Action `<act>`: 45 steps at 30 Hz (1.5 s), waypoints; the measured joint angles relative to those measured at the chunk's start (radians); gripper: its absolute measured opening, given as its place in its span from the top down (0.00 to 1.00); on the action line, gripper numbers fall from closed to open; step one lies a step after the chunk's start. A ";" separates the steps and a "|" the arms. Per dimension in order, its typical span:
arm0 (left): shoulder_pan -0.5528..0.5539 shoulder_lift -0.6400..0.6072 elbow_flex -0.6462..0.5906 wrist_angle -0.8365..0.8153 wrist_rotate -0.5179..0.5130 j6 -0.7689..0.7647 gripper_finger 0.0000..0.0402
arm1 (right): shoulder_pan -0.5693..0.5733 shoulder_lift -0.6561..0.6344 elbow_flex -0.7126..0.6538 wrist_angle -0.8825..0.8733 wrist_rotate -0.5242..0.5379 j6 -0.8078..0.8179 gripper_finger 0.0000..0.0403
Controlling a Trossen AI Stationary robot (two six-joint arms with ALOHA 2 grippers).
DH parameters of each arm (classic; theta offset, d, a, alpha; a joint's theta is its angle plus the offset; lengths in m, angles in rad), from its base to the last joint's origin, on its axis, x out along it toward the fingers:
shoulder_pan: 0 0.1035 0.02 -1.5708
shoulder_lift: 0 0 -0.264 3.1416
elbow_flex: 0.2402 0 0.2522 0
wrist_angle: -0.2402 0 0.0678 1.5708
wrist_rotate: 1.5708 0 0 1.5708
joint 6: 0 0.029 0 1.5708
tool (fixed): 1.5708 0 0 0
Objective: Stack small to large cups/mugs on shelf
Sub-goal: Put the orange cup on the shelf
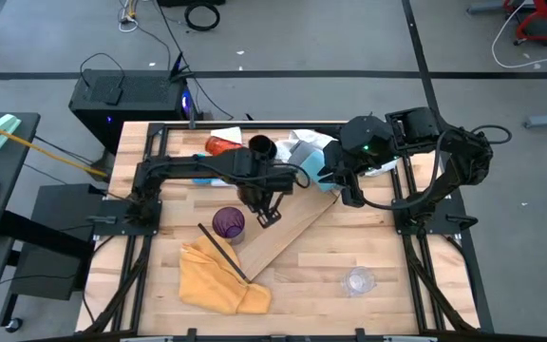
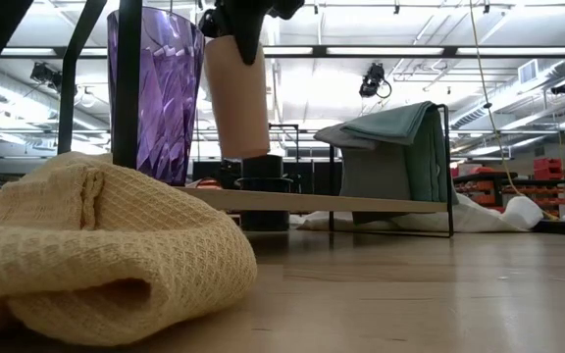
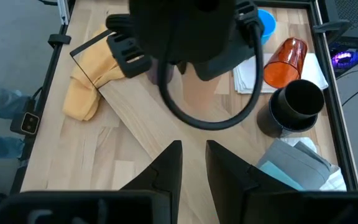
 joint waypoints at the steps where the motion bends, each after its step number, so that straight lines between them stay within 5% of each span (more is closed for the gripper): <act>1: 0.000 0.004 0.000 -0.001 0.000 0.000 0.98 | 0.000 0.000 0.000 0.000 0.000 0.000 0.81; 45: -0.013 0.096 -0.003 -0.001 0.027 0.038 0.98 | 0.000 0.000 0.000 0.000 0.000 -0.010 0.81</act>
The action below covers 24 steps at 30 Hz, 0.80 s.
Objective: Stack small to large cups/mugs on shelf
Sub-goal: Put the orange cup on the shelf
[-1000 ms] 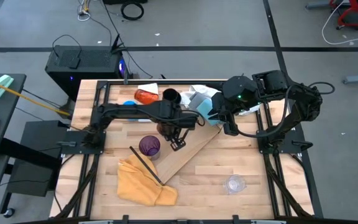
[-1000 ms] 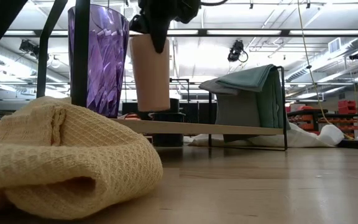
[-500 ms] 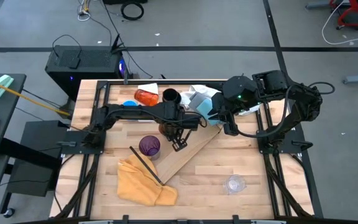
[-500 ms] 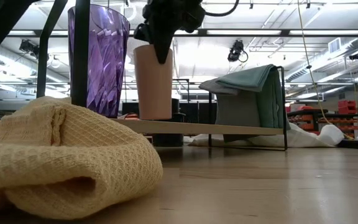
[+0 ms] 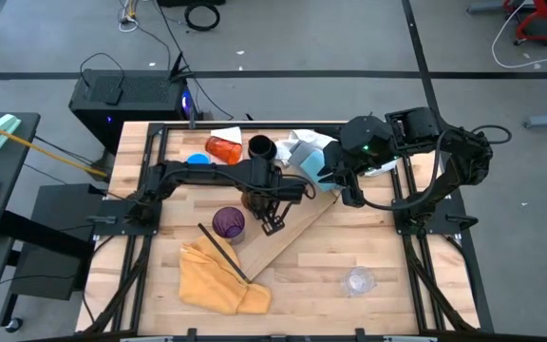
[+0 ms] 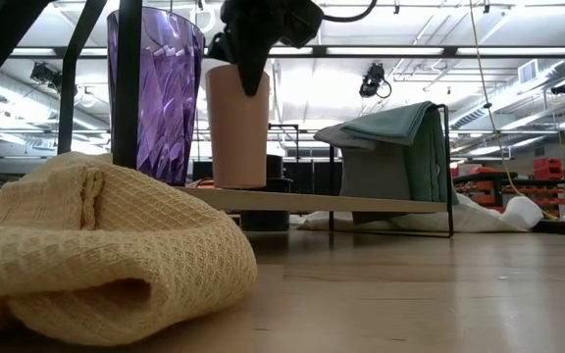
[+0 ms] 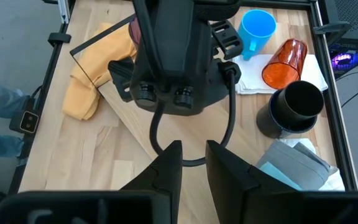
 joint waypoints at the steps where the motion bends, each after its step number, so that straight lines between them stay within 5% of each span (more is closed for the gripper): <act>1: 0.000 0.000 0.000 0.000 0.000 0.000 0.98 | 0.000 0.000 0.000 0.000 0.000 0.000 0.81; 24: -0.021 0.042 0.001 -0.002 0.008 0.035 0.98 | 0.000 0.000 0.000 0.000 0.000 0.002 0.81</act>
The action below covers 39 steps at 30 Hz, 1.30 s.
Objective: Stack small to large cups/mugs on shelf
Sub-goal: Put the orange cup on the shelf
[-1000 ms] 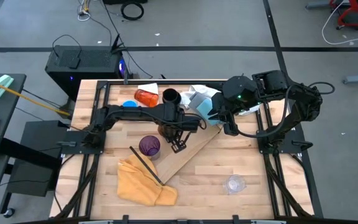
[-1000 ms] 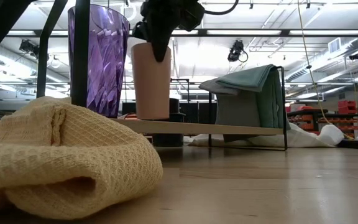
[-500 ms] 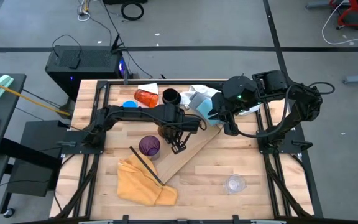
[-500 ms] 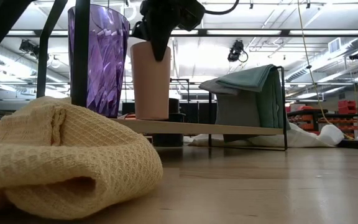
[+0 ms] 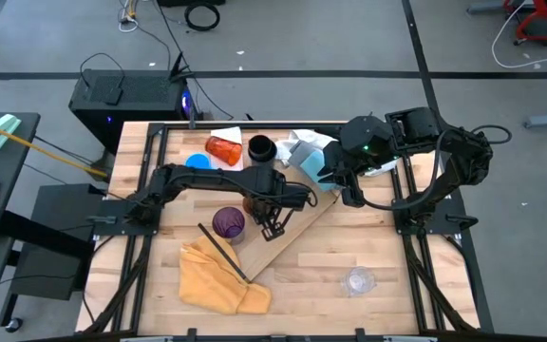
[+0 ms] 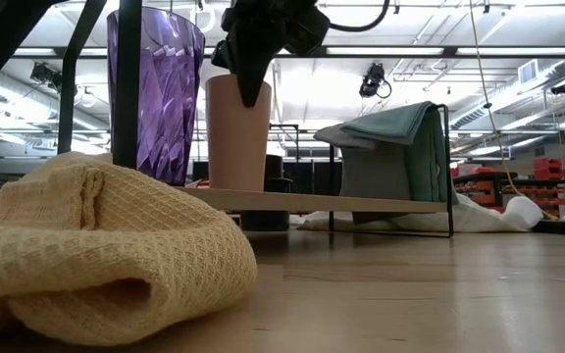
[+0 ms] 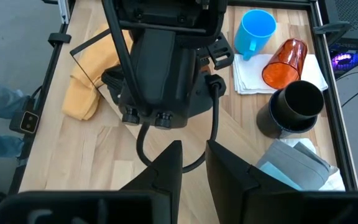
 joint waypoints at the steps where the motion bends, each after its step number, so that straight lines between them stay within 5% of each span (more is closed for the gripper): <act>1: 0.000 0.000 0.000 -0.001 0.000 0.006 0.98 | 0.000 0.000 0.000 0.000 0.000 0.000 0.81; 22: 0.001 0.000 0.000 0.000 0.022 0.071 0.91 | 0.000 0.000 0.000 -0.004 0.000 0.007 0.81; 39: 0.002 0.000 0.000 0.000 0.024 0.072 0.73 | 0.000 0.000 0.000 -0.004 0.000 0.016 0.81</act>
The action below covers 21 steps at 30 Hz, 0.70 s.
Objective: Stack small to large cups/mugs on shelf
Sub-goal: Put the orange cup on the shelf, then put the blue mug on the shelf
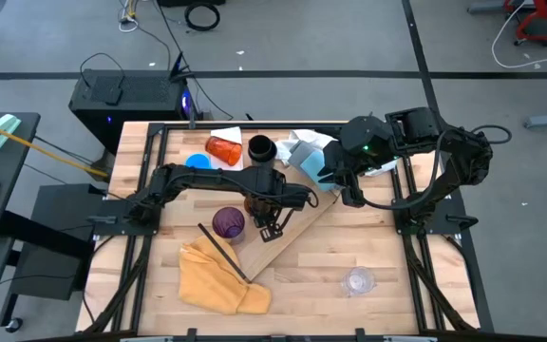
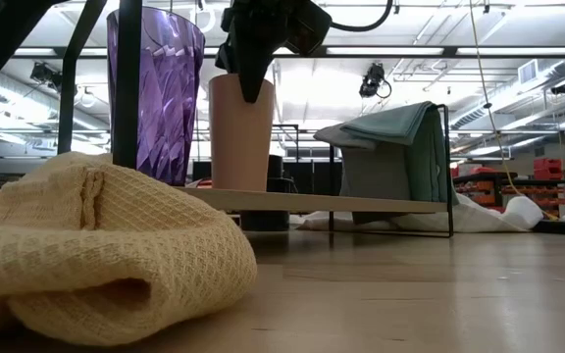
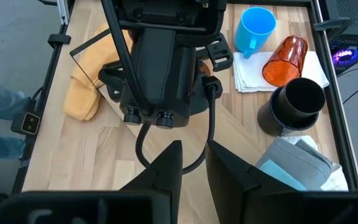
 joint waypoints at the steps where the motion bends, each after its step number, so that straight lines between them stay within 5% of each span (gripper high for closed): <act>1: 0.000 0.000 0.000 0.000 0.000 0.000 0.73 | 0.000 0.000 0.000 0.000 0.000 0.000 0.81; 21: 0.016 -0.028 -0.001 0.000 0.004 0.017 0.63 | 0.000 0.000 0.000 0.000 0.000 0.001 0.81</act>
